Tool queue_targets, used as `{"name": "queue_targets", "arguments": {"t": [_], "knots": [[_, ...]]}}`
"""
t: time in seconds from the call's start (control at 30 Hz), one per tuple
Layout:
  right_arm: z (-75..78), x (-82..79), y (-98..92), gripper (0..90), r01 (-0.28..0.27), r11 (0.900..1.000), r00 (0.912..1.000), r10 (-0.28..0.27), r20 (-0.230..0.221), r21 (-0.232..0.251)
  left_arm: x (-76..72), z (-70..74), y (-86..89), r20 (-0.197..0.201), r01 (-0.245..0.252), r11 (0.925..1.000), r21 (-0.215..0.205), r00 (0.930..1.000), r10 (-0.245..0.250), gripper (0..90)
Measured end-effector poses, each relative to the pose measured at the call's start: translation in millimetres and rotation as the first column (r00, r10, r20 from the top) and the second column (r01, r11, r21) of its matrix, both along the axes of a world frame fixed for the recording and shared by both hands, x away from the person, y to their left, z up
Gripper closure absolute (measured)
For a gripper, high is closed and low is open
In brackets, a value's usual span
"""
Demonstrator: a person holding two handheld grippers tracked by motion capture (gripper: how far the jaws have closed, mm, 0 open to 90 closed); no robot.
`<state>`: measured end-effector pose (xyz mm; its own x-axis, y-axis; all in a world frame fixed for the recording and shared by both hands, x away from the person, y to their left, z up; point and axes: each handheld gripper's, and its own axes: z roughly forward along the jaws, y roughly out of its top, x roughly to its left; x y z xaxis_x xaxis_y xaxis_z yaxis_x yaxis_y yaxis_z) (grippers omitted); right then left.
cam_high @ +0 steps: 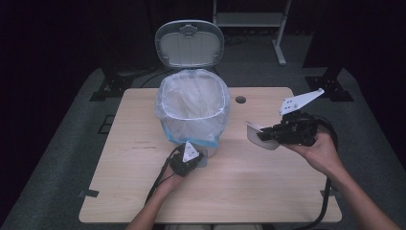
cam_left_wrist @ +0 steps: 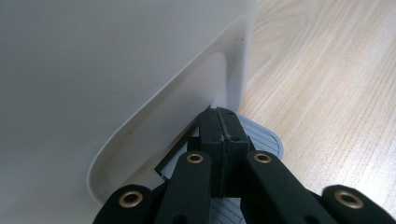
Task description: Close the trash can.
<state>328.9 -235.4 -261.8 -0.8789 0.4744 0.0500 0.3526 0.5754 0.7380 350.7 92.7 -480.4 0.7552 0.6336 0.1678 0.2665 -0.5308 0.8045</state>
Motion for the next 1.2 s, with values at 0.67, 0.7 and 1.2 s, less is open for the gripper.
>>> {"name": "queue_targets", "arguments": {"t": [0.67, 0.7, 1.2], "knots": [[29.8, 6.1, 10.1, 83.1, -0.003, 1.000, 0.9997, 0.003, 0.023, 0.002, -0.2, 0.1, -0.1, 0.000, -0.001, 1.0000, 0.001, 1.0000, 0.001, 90.0], [30.9, 6.8, 10.4, 83.0, -0.003, 1.000, 0.9997, 0.003, 0.023, 0.003, -0.3, 0.0, -0.2, -0.001, -0.002, 1.0000, 0.000, 1.0000, 0.002, 90.0], [49.8, 10.8, 18.7, 83.1, -0.014, 1.000, 0.9992, 0.014, 0.036, 0.000, 0.0, 0.1, 0.1, -0.001, 0.000, 1.0000, 0.001, 1.0000, 0.000, 90.0]]}}
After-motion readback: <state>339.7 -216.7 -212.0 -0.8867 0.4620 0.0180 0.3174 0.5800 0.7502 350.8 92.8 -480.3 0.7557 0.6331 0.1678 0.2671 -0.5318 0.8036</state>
